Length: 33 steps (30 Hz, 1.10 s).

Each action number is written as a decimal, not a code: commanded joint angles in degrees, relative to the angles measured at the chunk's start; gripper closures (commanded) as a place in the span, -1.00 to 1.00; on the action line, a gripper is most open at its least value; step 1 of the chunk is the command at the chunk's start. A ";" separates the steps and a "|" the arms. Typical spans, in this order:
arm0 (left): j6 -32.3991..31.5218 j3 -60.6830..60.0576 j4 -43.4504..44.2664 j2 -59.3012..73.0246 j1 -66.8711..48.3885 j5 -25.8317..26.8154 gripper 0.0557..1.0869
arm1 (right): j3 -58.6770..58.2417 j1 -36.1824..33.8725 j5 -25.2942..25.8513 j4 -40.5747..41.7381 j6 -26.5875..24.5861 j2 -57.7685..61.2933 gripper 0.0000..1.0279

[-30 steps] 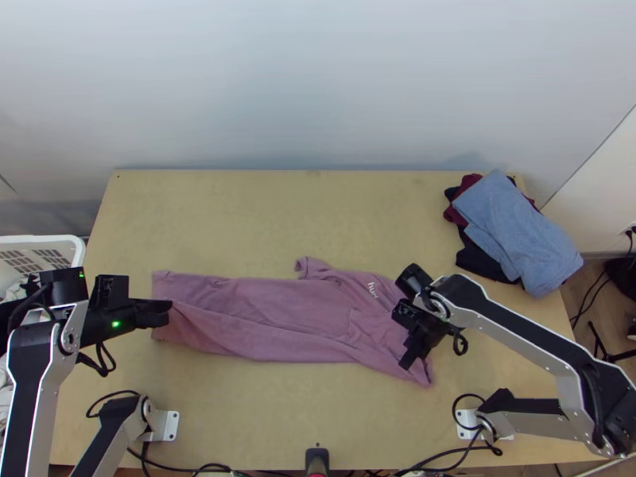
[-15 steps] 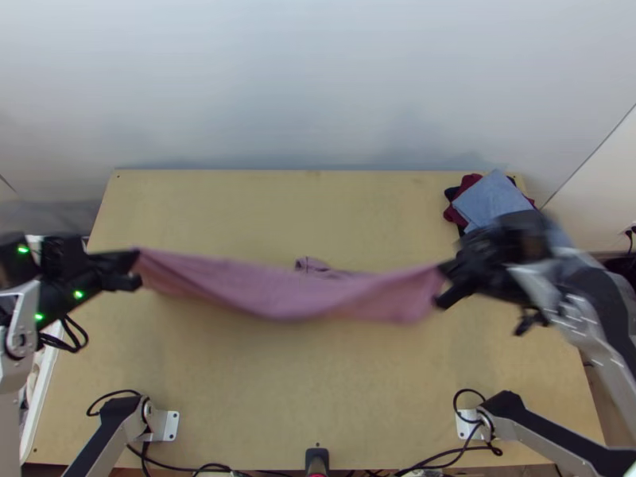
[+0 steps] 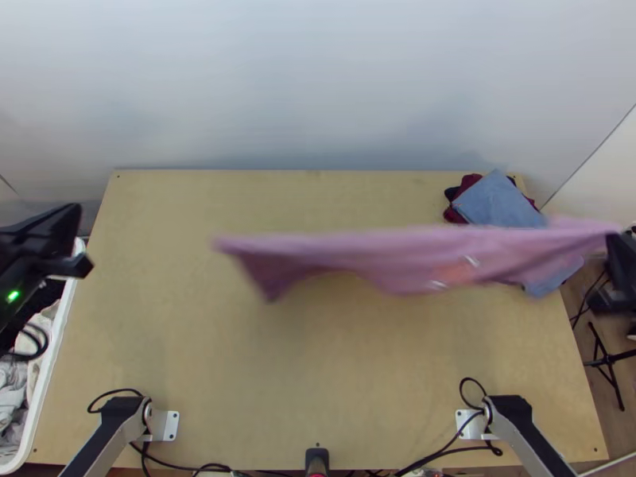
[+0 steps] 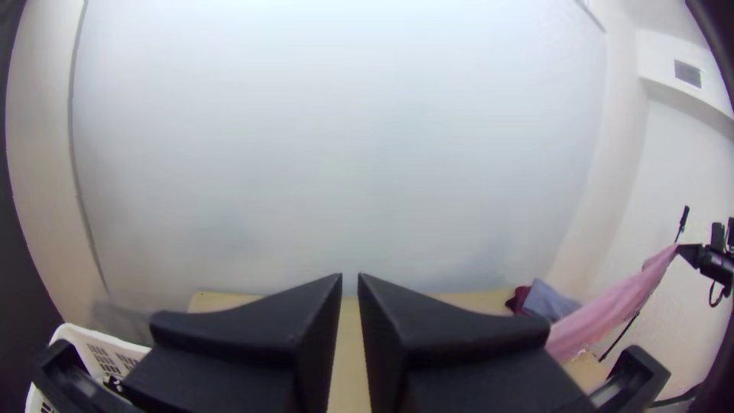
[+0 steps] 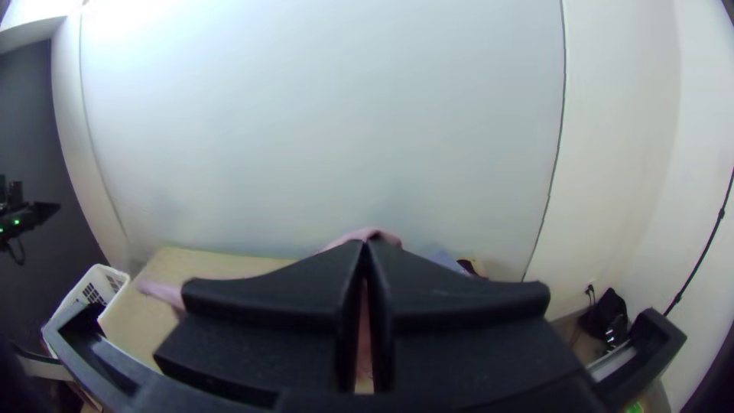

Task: Fold the t-shirt

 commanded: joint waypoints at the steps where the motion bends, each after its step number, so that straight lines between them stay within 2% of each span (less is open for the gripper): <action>1: -8.13 0.20 1.38 -5.62 -0.45 5.30 0.62 | -1.53 -13.23 -16.36 -5.70 2.10 -9.69 0.95; 2: -8.92 -1.64 1.65 -6.41 -0.45 7.41 0.63 | -3.38 -19.21 -24.09 -6.32 0.52 -11.89 0.95; 3: -9.27 -3.40 1.82 -6.94 -0.54 9.26 0.63 | -4.08 -27.20 -33.06 -8.25 -3.26 -13.64 0.95; 5: -9.36 -6.91 2.00 -7.65 -0.54 12.51 0.62 | -2.85 -43.64 -47.65 -13.96 -15.13 -17.34 0.95; 6: -9.27 -8.67 2.00 -7.82 -0.72 14.62 0.59 | -2.06 -47.33 -50.99 -16.51 -19.78 -19.01 0.95; 8: -9.27 -13.51 4.46 -7.91 -2.30 17.78 0.59 | -1.71 -48.30 -53.54 -19.94 -20.40 -20.41 0.95; 9: -9.88 -16.41 6.75 -7.03 -4.85 17.61 0.55 | -1.53 -48.74 -54.59 -22.58 -20.31 -20.06 0.95; 10: -10.15 -18.60 8.06 -5.36 -8.80 16.37 0.21 | -1.62 -49.70 -55.30 -25.21 -20.40 -19.36 0.95; 11: -10.06 -20.27 8.68 -3.60 -13.46 13.03 -0.40 | -1.79 -50.32 -55.91 -27.06 -20.66 -18.74 0.95; 12: -9.27 -21.68 9.38 -2.46 -17.94 9.87 -0.69 | -1.97 -50.67 -56.00 -27.23 -20.66 -18.30 0.95; 14: -7.95 -24.32 13.07 -1.49 -24.10 3.45 -0.73 | -1.97 -51.99 -56.00 -26.97 -20.66 -17.42 0.95; 19: -11.73 -23.79 17.82 6.68 -29.90 2.93 -0.74 | -1.97 -52.25 -55.12 -27.59 -20.40 -15.05 0.95; 22: -7.86 -21.77 19.67 12.83 -36.23 -0.15 -0.85 | -0.74 -52.08 -55.03 -28.55 -20.40 -13.64 0.95; 25: -4.79 -17.99 20.54 21.01 -43.08 -0.32 -0.88 | -0.56 -51.81 -54.94 -28.90 -20.75 -12.24 0.95; 28: -1.27 -11.05 20.63 29.88 -48.27 -4.28 -0.88 | -1.00 -51.81 -54.94 -28.90 -21.01 -10.74 0.95; 33: -0.74 -0.50 20.98 44.65 -55.30 -8.06 -0.88 | -2.94 -52.08 -55.03 -28.64 -21.81 -8.46 0.95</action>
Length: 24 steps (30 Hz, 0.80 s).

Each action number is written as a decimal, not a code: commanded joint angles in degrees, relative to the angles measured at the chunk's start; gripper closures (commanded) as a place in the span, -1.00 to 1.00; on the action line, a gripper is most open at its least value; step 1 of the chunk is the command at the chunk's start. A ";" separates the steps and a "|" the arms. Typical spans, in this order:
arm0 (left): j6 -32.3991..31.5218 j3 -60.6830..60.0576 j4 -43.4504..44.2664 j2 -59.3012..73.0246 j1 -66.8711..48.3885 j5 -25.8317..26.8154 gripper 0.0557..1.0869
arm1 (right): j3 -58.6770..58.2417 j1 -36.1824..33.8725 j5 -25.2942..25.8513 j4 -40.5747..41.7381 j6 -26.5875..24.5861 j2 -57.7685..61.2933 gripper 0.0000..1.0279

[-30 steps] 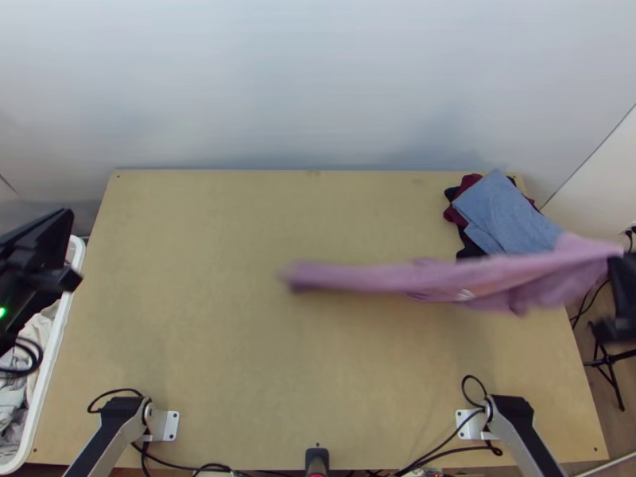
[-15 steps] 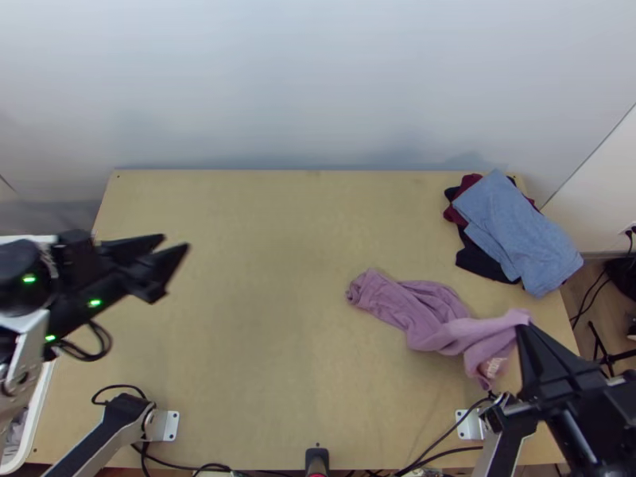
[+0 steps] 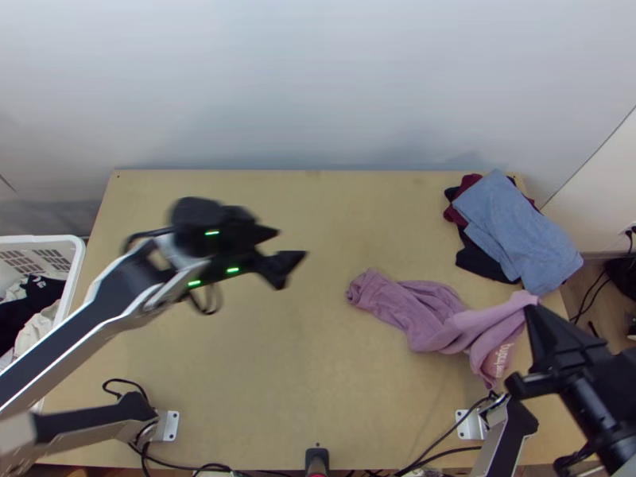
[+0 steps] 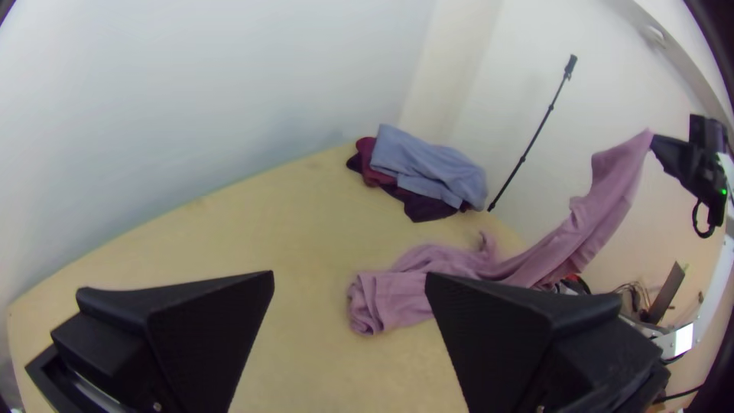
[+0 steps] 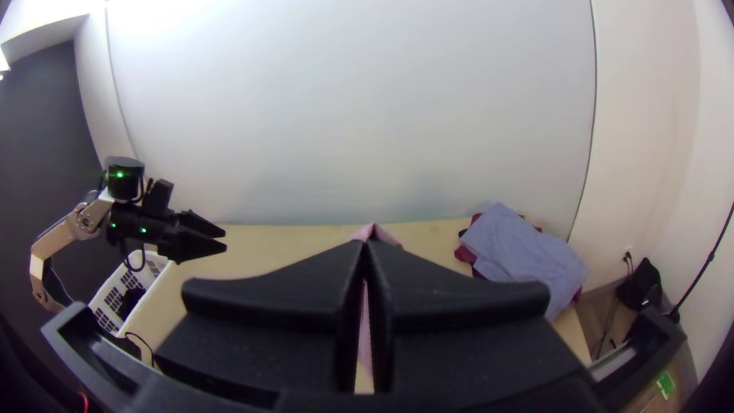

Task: Fold the t-shirt

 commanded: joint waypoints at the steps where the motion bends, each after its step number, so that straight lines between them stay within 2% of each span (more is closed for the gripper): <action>1: 3.35 12.08 1.64 20.23 -11.94 -5.09 -0.88 | -1.61 -0.49 -0.11 -0.01 -0.96 3.15 0.95; 6: 8.88 17.35 5.25 32.88 -15.63 -4.30 -0.87 | -2.40 -0.32 0.25 -0.18 -1.13 4.55 0.95; 9: 12.05 21.22 4.46 40.00 -15.72 -0.25 -0.87 | -2.57 -0.23 0.25 -0.27 -1.13 4.55 0.95; 12: 14.51 25.87 3.14 45.54 -14.84 1.06 -0.87 | -2.66 -0.23 0.16 -0.36 -1.04 4.55 0.95; 24: 30.51 30.53 -2.75 52.66 -12.03 1.68 -0.84 | -2.75 -0.23 0.16 -1.06 1.94 5.35 0.95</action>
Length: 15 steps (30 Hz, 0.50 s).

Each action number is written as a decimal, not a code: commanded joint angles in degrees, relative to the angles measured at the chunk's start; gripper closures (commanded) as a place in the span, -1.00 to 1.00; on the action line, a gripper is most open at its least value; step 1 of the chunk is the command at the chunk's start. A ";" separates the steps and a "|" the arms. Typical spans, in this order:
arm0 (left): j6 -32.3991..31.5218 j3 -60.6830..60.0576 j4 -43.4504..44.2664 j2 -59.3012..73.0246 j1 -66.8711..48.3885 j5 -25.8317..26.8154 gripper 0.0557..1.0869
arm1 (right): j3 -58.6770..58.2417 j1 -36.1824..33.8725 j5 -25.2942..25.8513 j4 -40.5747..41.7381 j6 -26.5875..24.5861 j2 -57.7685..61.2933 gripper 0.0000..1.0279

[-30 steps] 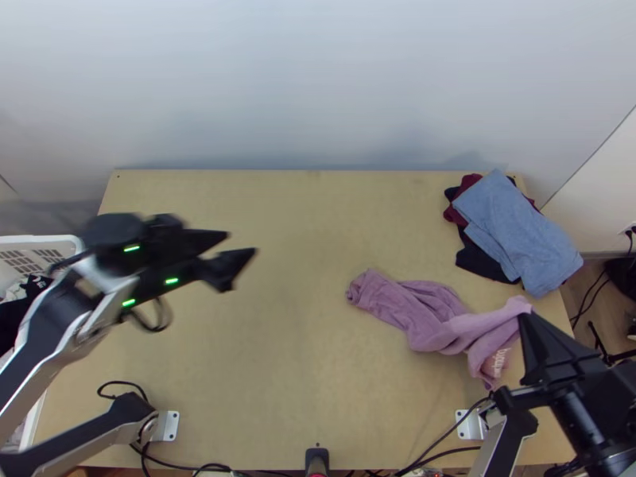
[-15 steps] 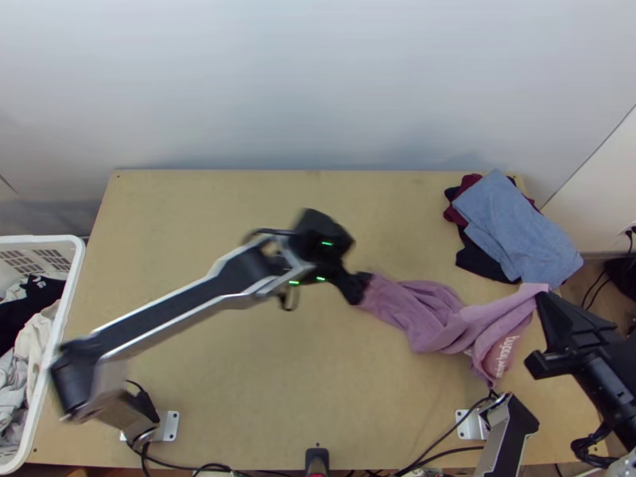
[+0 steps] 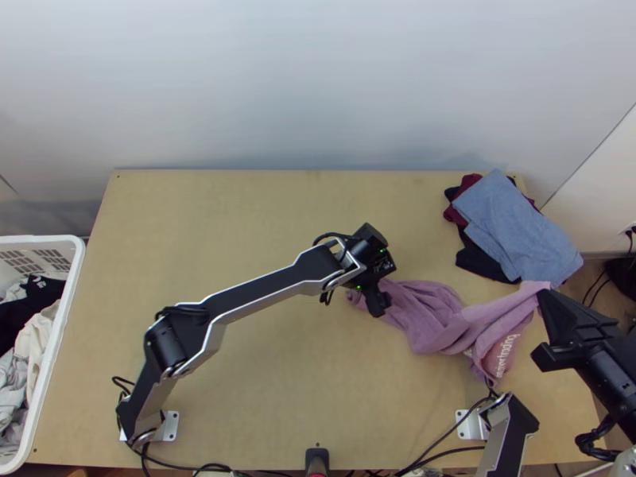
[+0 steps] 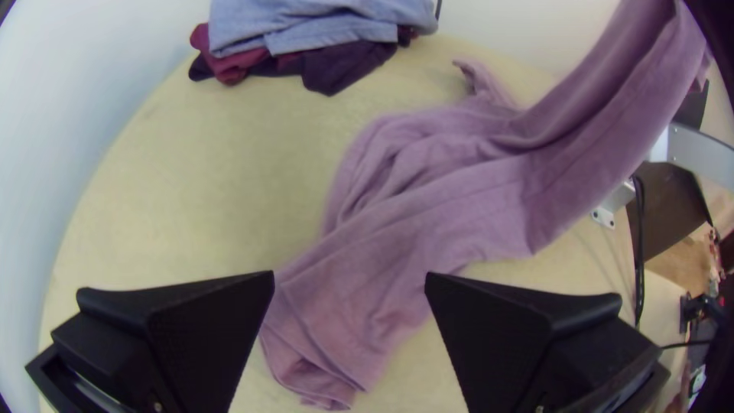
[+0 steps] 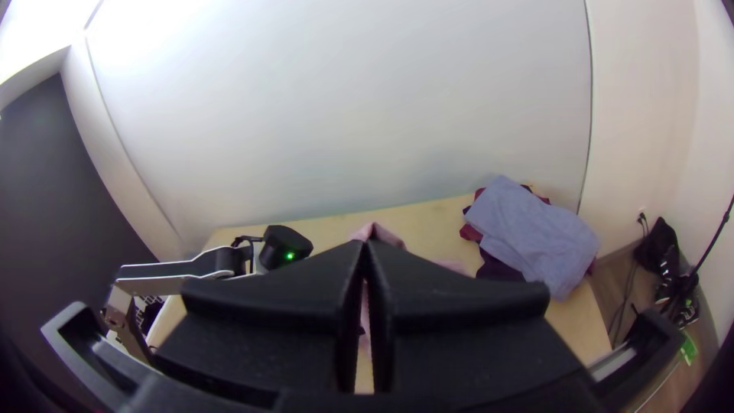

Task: Fold the t-shirt

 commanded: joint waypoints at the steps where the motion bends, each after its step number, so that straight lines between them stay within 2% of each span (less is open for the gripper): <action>1: 7.86 2.86 -2.86 4.71 1.68 0.41 -0.84 | 0.03 0.03 0.01 -0.21 2.14 0.93 0.95; 6: 13.93 4.27 -4.71 5.76 2.21 0.32 -0.77 | 0.64 0.03 -0.08 0.67 4.34 1.64 0.95; 15: 13.93 12.09 -7.69 9.19 3.44 0.41 -0.73 | 0.73 0.03 0.01 1.99 4.52 3.04 0.95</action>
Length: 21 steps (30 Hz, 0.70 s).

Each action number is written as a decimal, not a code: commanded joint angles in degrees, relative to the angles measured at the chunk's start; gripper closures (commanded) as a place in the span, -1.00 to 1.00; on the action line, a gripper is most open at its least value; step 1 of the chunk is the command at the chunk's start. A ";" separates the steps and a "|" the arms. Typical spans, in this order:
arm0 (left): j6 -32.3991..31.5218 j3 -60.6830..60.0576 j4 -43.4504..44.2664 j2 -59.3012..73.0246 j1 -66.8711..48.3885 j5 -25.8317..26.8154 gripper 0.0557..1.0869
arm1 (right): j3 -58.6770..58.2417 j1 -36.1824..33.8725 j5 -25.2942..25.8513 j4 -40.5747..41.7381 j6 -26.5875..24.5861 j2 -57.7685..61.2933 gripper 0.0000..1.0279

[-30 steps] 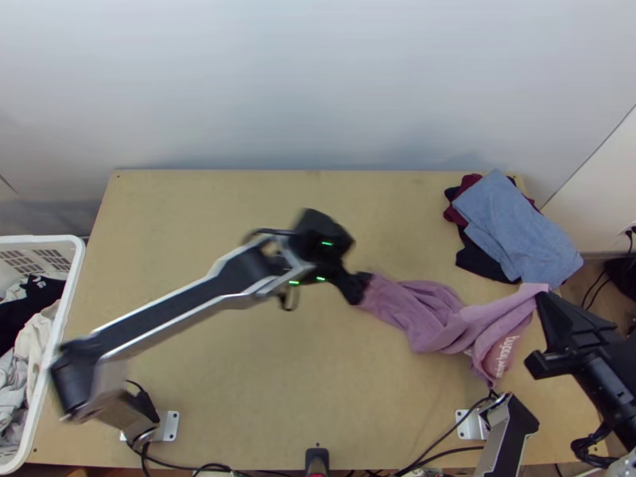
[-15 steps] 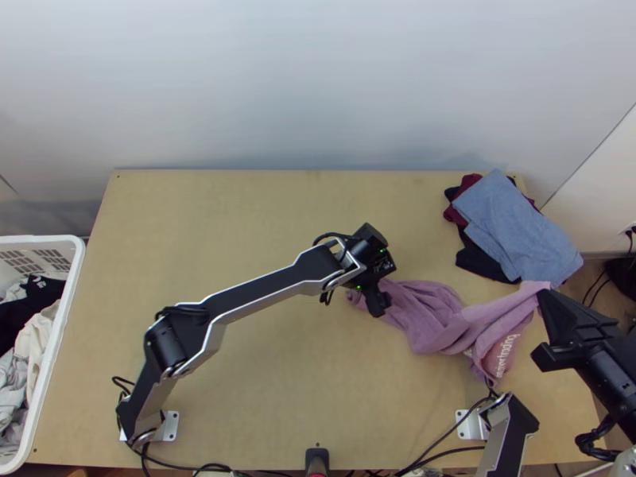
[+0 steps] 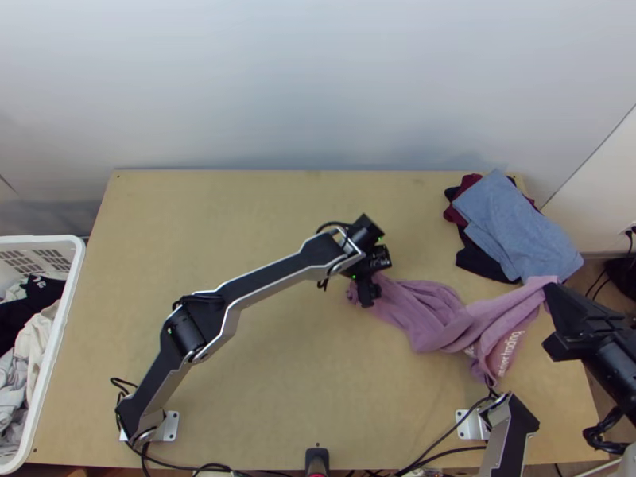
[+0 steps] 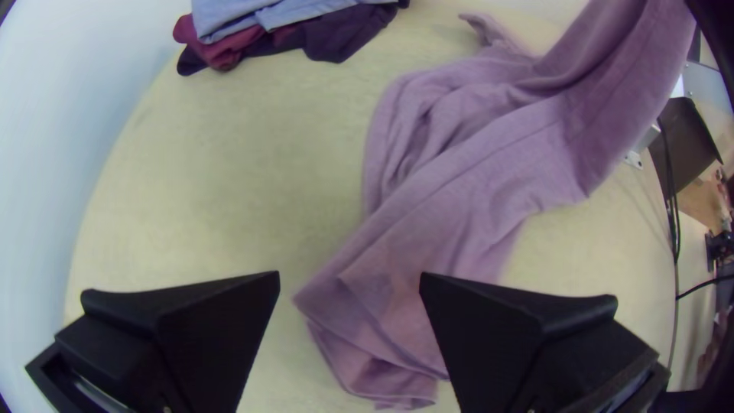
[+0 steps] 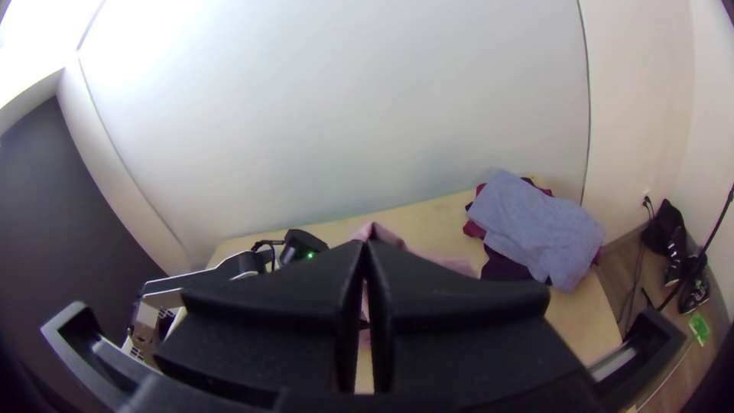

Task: Fold the t-shirt

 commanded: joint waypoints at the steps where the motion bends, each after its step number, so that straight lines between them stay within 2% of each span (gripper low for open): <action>1: 1.30 4.60 -2.40 2.22 0.40 0.02 -0.72 | -0.14 0.01 0.09 0.89 0.49 1.27 0.95; 4: 1.03 5.12 -2.58 2.13 0.40 0.99 -0.61 | -1.11 0.01 0.09 0.89 0.85 1.54 0.95; 21: 0.59 1.43 -5.04 -0.60 -1.62 1.95 -0.61 | -2.87 0.01 0.18 1.69 1.20 1.62 0.95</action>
